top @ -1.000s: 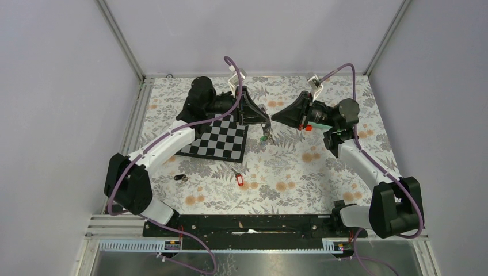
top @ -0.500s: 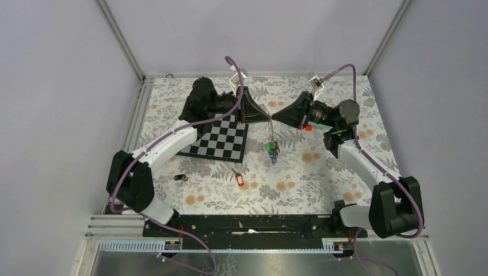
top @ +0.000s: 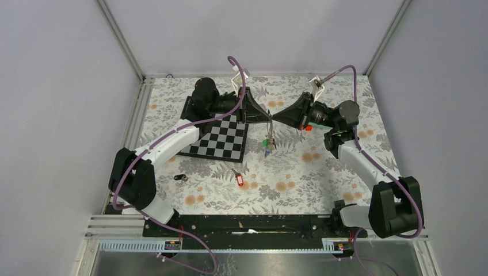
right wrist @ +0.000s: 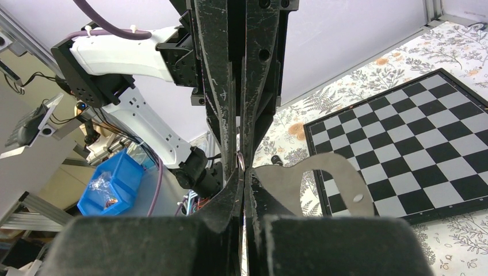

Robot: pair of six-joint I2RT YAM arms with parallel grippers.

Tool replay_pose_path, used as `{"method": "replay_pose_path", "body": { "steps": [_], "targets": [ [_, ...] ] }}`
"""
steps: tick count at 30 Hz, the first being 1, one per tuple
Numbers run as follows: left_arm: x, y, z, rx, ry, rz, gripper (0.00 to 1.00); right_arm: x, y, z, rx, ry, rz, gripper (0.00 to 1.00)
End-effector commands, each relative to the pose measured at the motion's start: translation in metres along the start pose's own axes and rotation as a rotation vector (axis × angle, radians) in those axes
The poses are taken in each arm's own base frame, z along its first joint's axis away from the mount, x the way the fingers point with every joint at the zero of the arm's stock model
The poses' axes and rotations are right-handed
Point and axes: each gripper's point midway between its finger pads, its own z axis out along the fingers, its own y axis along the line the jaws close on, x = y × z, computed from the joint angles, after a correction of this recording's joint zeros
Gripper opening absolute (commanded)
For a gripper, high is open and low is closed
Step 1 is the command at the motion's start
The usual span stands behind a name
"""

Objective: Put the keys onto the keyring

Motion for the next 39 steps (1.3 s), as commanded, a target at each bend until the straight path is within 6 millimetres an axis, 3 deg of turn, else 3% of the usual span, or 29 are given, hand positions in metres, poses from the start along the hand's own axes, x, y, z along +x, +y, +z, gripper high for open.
{"method": "replay_pose_path", "body": {
  "steps": [1,7,13,18,23,30,39],
  "targets": [
    [-0.016,-0.029,0.008,0.097,-0.013,0.105,0.09,-0.009,0.004,0.002,-0.002,-0.028,-0.062,0.00],
    [-0.015,-0.031,0.007,0.101,-0.019,0.117,0.10,-0.008,0.002,0.002,0.007,-0.027,-0.063,0.00],
    [-0.016,-0.027,0.009,0.099,-0.020,0.110,0.00,-0.008,0.003,0.001,0.009,-0.027,-0.064,0.00],
    [-0.013,-0.022,0.009,0.075,0.004,0.129,0.00,-0.006,0.004,0.000,0.003,-0.014,-0.078,0.01],
    [0.010,-0.006,0.002,-0.064,0.176,0.239,0.00,0.004,0.006,-0.005,-0.018,0.061,-0.181,0.24],
    [0.016,-0.005,-0.004,-0.171,0.331,0.403,0.00,0.018,0.011,-0.012,-0.056,0.168,-0.293,0.44],
    [0.027,-0.010,0.005,-0.189,0.421,0.477,0.00,0.029,0.015,-0.017,-0.087,0.217,-0.343,0.48]
  ]
}}
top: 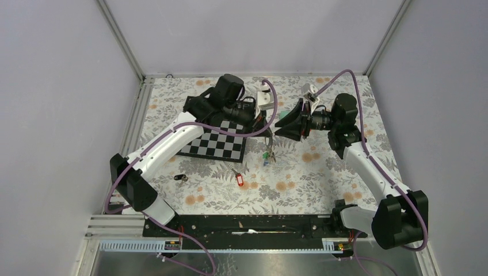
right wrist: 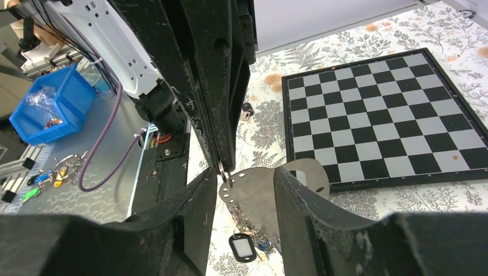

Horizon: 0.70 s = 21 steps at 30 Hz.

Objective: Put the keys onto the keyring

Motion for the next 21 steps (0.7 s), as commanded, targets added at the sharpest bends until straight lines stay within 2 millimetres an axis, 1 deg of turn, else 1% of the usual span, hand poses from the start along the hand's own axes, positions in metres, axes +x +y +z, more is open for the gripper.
{"method": "replay_pose_path", "body": {
  "steps": [1,6,9,17,21],
  "targets": [
    [-0.019,0.001,-0.008,-0.051,0.003,0.121,0.00,-0.007,0.016,-0.002,-0.055,0.020,-0.106,0.49],
    [-0.021,0.001,-0.006,-0.056,0.005,0.127,0.00,0.004,0.017,-0.001,-0.062,0.037,-0.110,0.48],
    [-0.020,0.002,-0.004,-0.061,0.012,0.124,0.00,0.007,0.019,0.000,-0.070,0.038,-0.103,0.47],
    [-0.016,0.002,0.001,-0.053,0.021,0.118,0.00,0.008,0.022,0.006,-0.092,0.029,-0.086,0.36],
    [-0.016,0.002,0.002,-0.049,0.022,0.114,0.00,0.011,0.022,0.007,-0.094,0.034,-0.079,0.30]
  ]
}}
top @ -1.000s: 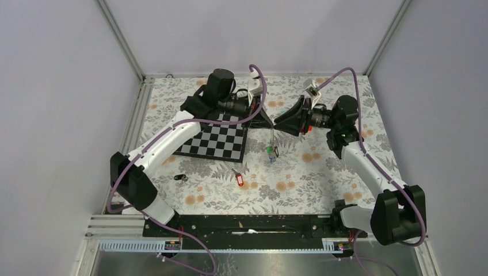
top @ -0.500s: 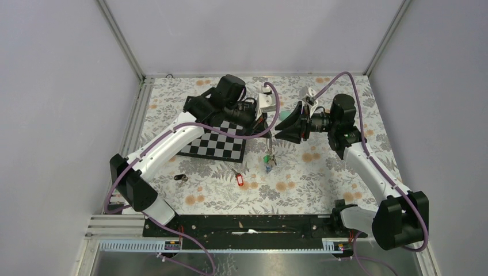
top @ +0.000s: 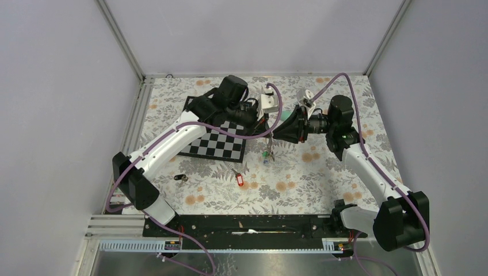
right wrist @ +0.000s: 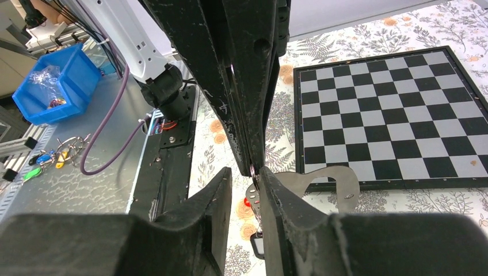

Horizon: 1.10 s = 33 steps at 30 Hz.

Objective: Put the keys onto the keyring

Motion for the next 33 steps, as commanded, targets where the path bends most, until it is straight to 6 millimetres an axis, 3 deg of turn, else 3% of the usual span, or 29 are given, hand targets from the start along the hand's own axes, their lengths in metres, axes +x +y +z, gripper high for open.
{"method": "replay_pose_path", "body": {
  "steps": [1,10,17,21,24,25,28,33],
  "targets": [
    [-0.028,0.000,-0.006,-0.009,-0.063,0.076,0.00,-0.004,0.009,0.002,-0.036,-0.006,-0.050,0.30],
    [-0.027,-0.001,-0.005,-0.004,-0.067,0.075,0.00,0.004,0.006,0.000,-0.008,0.016,-0.073,0.29],
    [-0.025,-0.002,-0.005,-0.001,-0.067,0.071,0.00,0.000,0.003,0.002,0.004,0.001,-0.055,0.15],
    [-0.024,-0.003,-0.003,0.006,-0.070,0.067,0.00,-0.003,0.001,0.003,0.014,-0.022,-0.034,0.00],
    [-0.026,-0.003,-0.006,0.001,-0.088,0.071,0.00,-0.010,-0.001,0.004,0.027,-0.056,-0.021,0.00],
    [-0.026,-0.001,-0.009,-0.006,-0.099,0.068,0.04,-0.015,-0.001,0.004,0.032,-0.071,-0.015,0.00],
    [-0.028,0.003,-0.024,-0.010,-0.165,0.051,0.36,-0.030,-0.002,0.004,0.045,-0.124,0.004,0.00],
    [-0.031,0.013,-0.056,-0.024,-0.335,0.018,0.57,-0.046,-0.006,0.001,0.070,-0.207,0.052,0.00]
  ]
}}
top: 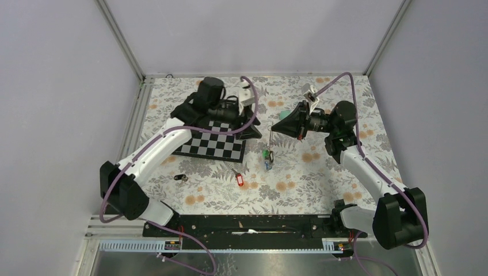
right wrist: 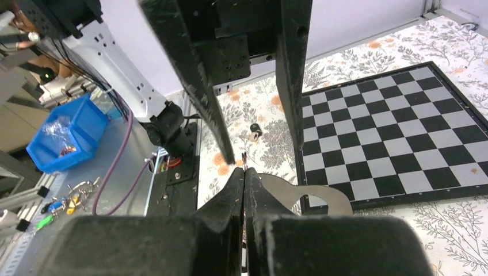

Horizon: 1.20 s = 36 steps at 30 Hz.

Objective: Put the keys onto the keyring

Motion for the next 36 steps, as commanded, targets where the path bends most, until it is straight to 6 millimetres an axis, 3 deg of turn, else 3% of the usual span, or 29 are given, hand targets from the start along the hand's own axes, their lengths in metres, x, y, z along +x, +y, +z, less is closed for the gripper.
{"method": "replay_pose_path", "body": {
  "steps": [1,5,9,14,21,25,36],
  "targets": [
    [-0.045,-0.005,-0.033,0.018,-0.248,0.073,0.58,-0.034,0.002,0.001,0.016,-0.133,-0.013,0.00],
    [-0.051,-0.007,-0.033,0.062,-0.304,0.018,0.58,-0.037,-0.002,0.001,0.027,-0.189,0.021,0.00],
    [-0.066,-0.009,-0.031,0.106,-0.358,-0.024,0.51,-0.036,-0.005,0.000,0.038,-0.225,0.051,0.00],
    [-0.069,-0.010,-0.027,0.150,-0.381,-0.069,0.46,-0.039,-0.004,0.000,0.032,-0.256,0.067,0.00],
    [-0.064,-0.006,-0.024,0.140,-0.387,-0.073,0.55,-0.044,0.001,-0.001,0.016,-0.283,0.073,0.00],
    [-0.063,-0.005,-0.023,0.139,-0.392,-0.085,0.55,-0.045,0.000,-0.001,0.018,-0.288,0.080,0.00],
    [-0.061,-0.007,-0.011,0.189,-0.399,-0.136,0.37,-0.045,-0.001,-0.001,0.019,-0.293,0.079,0.00]
  ]
}}
